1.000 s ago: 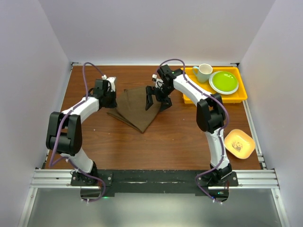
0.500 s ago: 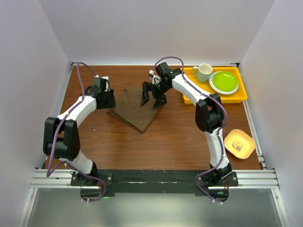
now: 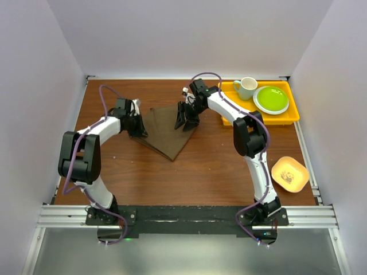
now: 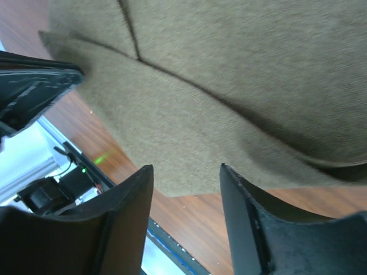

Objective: Fold the napkin, place the utensils inside, and roll it up
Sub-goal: Fold the napkin

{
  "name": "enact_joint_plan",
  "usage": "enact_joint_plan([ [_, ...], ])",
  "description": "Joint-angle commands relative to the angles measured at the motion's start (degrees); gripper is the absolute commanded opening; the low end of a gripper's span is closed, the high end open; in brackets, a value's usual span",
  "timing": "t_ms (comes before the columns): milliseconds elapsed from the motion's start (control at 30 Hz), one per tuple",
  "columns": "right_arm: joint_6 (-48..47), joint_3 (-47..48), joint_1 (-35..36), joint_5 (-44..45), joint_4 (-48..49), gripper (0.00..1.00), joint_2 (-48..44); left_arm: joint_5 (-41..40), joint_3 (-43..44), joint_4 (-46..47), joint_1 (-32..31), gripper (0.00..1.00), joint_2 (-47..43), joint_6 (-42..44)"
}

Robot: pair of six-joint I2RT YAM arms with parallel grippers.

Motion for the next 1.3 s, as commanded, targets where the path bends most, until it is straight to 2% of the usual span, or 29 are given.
enact_joint_plan([
  [0, -1.02, -0.64, -1.00, 0.45, 2.24, 0.52, 0.02, -1.45, -0.81, 1.53, 2.23, 0.01, 1.67, 2.56],
  [200, -4.09, -2.93, -2.23, 5.62, 4.17, 0.51, 0.54, -3.57, -1.78, 1.53, 2.41, 0.00, 2.29, 4.59],
  [400, -8.40, -0.48, -2.23, 8.53, -1.01, 0.48, 1.88, -3.22, 0.23, 0.13, 2.41, 0.01, 1.15, 5.38],
  [633, -6.47, -0.56, -2.32, 5.64, 0.39, 0.58, -2.09, -2.16, 4.29, -1.19, 2.41, 0.02, -0.87, 1.79],
  [800, -7.08, -4.86, -2.32, 5.90, 1.72, 0.59, -1.74, -2.87, 2.62, -0.67, 2.59, 0.02, 1.23, 2.04],
  [933, -9.19, -3.90, -2.23, 7.75, -0.40, 0.62, -1.03, -4.36, 2.52, -0.75, 2.85, 0.01, 2.99, 3.80],
  [1067, -9.10, -0.23, -0.92, 8.71, -1.36, 0.69, -3.49, -5.07, 3.67, -1.28, 2.85, 0.04, -0.33, 3.45],
  [1267, -8.84, 0.51, 3.20, 7.14, -1.55, 0.74, -7.27, 2.31, 1.83, 0.56, 2.76, 0.05, -3.60, -2.43],
])
